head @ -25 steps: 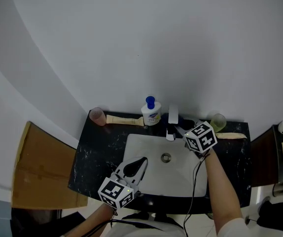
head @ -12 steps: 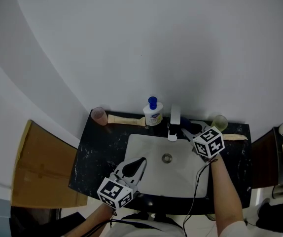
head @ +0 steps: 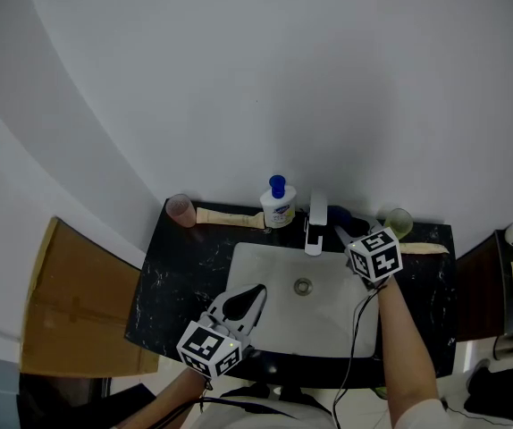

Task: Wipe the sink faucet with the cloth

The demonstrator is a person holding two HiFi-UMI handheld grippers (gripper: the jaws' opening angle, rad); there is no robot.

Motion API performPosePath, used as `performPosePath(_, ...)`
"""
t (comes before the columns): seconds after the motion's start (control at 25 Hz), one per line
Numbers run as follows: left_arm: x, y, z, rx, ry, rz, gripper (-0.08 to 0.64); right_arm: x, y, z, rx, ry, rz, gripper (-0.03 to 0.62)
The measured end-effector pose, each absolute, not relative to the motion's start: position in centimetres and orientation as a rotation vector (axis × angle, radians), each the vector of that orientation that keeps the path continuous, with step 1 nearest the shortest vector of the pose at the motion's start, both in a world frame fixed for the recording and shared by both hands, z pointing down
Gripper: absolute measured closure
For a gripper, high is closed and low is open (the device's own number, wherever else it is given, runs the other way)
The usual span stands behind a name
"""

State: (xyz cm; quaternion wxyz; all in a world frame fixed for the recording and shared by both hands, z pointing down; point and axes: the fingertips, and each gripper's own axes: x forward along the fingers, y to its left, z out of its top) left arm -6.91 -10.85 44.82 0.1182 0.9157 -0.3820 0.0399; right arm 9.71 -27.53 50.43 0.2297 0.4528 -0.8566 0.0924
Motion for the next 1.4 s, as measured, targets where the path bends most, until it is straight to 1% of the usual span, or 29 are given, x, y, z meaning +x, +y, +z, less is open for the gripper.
performPosePath(0.12,-6.9,-10.7,44.9,2.677,-1.115,0.12,0.558,10.4,-26.8,50.6,1.215,-2.377,0.265,0.508)
performPosePath(0.28,-6.5,-10.4,44.9,2.68,-1.105,0.12,0.558,7.1,-24.8,50.0,1.018,-2.481,0.205,0.508)
performPosePath(0.36,-6.3,-10.4,44.8,2.682,-1.102,0.119,0.558,6.0,-24.8,49.9,0.992,-2.474,0.172,0.508)
performPosePath(0.48,-6.4,-10.5,44.7,2.683,-1.104,0.115,0.558,6.2,-26.2,50.0,1.052,-2.427,0.162,0.508)
performPosePath(0.76,-7.0,-10.3,44.9,2.677,-1.112,0.126,0.558,10.0,-28.1,50.9,1.264,-2.328,0.239,0.508)
performPosePath(1.0,-6.7,-9.8,45.0,2.685,-1.1,0.133,0.558,12.7,-26.2,54.7,1.322,-2.256,0.341,0.508)
performPosePath(1.4,-7.1,-9.6,45.1,2.671,-1.128,0.137,0.558,10.4,-23.4,60.3,1.149,-2.224,0.478,0.508)
